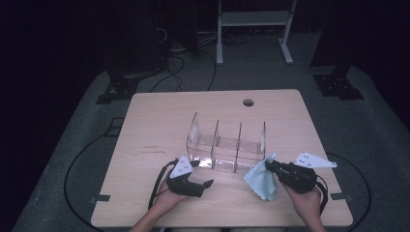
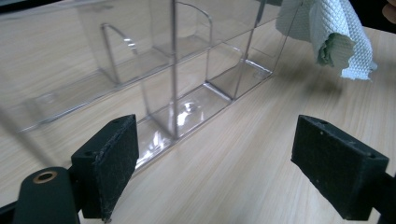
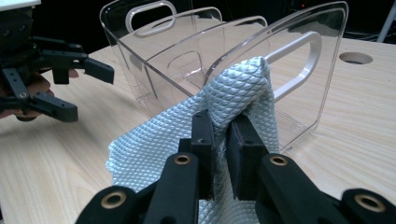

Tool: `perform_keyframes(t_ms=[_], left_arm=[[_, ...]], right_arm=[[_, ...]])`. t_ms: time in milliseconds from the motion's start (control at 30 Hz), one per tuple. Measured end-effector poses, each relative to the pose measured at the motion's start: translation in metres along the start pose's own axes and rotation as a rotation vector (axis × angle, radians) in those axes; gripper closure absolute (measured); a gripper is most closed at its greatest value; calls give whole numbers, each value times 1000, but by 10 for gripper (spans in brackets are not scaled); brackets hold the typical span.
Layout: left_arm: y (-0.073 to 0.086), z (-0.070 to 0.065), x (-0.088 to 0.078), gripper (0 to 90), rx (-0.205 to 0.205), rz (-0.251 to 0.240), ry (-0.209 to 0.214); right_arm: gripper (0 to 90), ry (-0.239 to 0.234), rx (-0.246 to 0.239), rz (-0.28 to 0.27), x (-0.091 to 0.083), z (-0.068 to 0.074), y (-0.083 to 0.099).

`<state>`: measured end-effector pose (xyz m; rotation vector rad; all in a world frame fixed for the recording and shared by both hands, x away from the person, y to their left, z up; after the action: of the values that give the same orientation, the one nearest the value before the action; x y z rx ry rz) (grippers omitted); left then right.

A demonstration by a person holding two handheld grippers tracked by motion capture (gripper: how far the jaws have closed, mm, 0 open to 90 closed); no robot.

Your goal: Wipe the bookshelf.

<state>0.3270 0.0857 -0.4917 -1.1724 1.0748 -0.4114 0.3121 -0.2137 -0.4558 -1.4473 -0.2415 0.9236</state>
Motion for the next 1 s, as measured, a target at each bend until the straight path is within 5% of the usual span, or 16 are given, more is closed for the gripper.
perform_keyframes(t_ms=[367, 700, 1000], left_arm=[[-5, 37, -27, 105, -19, -59, -50], [-24, 65, -11, 85, 5, -122, -35], [-35, 73, 2, 90, 7, -161, 11]], right_arm=[[814, 4, -24, -18, -3, 8, -6], [813, 7, -25, -18, -2, 12, -7], [814, 3, -23, -23, -2, 10, -8]])
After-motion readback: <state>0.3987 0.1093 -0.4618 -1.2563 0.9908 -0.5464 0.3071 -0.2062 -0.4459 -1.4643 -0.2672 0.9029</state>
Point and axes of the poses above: each handheld gripper's, and its own axes: x roughly forward along the jaws, y roughly out of its underside, z roughly to its left, the point moved 6 cm from there along x, roughly forward along the jaws, and after that the axes turned 1 degree about x, right-handed, at the moved point
